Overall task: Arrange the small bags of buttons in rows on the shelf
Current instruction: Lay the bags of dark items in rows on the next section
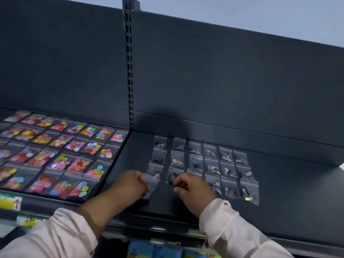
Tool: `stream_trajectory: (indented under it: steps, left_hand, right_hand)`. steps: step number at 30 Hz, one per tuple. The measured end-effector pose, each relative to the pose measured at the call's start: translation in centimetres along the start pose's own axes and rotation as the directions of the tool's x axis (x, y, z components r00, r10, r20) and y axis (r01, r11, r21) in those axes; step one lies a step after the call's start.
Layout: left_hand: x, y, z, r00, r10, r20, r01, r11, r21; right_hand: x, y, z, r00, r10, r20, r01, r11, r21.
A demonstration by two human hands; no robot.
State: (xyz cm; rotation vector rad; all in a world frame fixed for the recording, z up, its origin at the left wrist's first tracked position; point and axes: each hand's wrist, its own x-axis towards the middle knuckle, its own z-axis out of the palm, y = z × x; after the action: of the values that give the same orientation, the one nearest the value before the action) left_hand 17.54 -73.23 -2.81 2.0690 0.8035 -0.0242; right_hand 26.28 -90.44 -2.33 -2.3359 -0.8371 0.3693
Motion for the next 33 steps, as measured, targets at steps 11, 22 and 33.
stream_trajectory:
  steps: [11, 22, 33]
  left_hand:
    - [-0.4, 0.0, -0.1, 0.995, 0.082, 0.051, -0.092, 0.967, 0.239]
    - [-1.6, 0.0, 0.6, 0.975, 0.207, -0.085, -0.164, 0.920, 0.356]
    - [-2.6, -0.4, 0.4, 0.965, 0.217, -0.145, -0.153, 0.921, 0.358]
  right_hand:
    - [0.7, -0.2, 0.3, 1.000, -0.019, -0.011, 0.019, 0.999, -0.044]
    - [1.1, -1.1, 1.3, 0.981, -0.158, 0.110, 0.167, 0.983, -0.077]
    - [1.7, -0.7, 0.2, 0.953, -0.291, 0.087, 0.304, 0.923, -0.238]
